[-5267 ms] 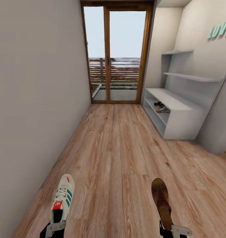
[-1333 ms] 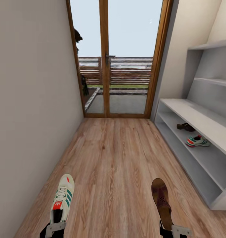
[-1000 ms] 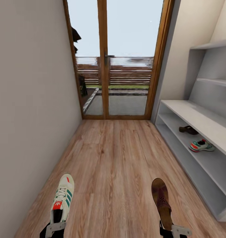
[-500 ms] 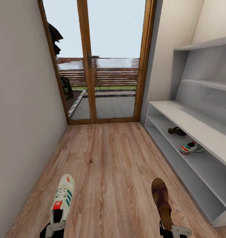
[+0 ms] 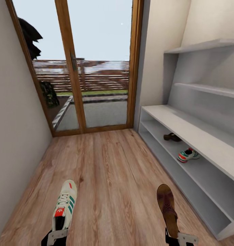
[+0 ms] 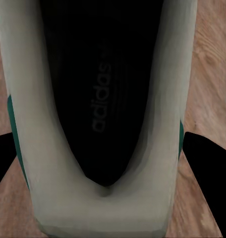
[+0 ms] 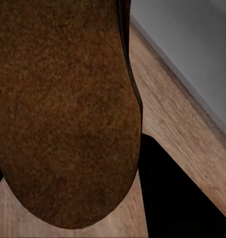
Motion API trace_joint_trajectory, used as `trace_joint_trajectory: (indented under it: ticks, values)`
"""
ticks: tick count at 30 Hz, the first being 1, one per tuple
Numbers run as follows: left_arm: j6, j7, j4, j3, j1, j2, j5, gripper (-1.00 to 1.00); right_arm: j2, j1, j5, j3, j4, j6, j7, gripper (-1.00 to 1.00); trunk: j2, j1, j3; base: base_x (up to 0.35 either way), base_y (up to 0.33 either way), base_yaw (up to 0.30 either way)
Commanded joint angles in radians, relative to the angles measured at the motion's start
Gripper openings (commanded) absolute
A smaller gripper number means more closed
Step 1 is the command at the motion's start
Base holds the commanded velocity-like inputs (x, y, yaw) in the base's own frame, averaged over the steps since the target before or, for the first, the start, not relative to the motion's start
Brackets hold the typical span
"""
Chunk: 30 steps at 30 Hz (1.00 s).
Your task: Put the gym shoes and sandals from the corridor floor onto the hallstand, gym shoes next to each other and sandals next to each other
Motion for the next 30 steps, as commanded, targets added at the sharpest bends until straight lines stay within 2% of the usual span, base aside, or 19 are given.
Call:
trace_joint_trajectory:
  ticks: [1, 12, 30]
  values:
    - [-0.004, -0.006, 0.001, 0.009, -0.001, -0.001, -0.007, -1.0, 0.0, -0.001, 0.008, -0.004, 0.001, -0.002, -0.004, -1.0, 0.0, 0.0, 0.0, 0.338, 0.114, -0.255]
    - [-0.004, -0.006, 0.0, 0.009, -0.001, -0.001, -0.007, -1.0, 0.0, -0.001, 0.008, -0.004, 0.001, -0.002, -0.004, -1.0, 0.0, 0.0, 0.004, 0.323, 0.14, -0.256]
    - [-0.004, -0.006, 0.001, 0.009, -0.001, -0.001, -0.007, -1.0, 0.0, -0.001, 0.008, -0.004, 0.001, -0.002, -0.004, -1.0, 0.0, 0.0, 0.007, 0.284, 0.206, -0.257]
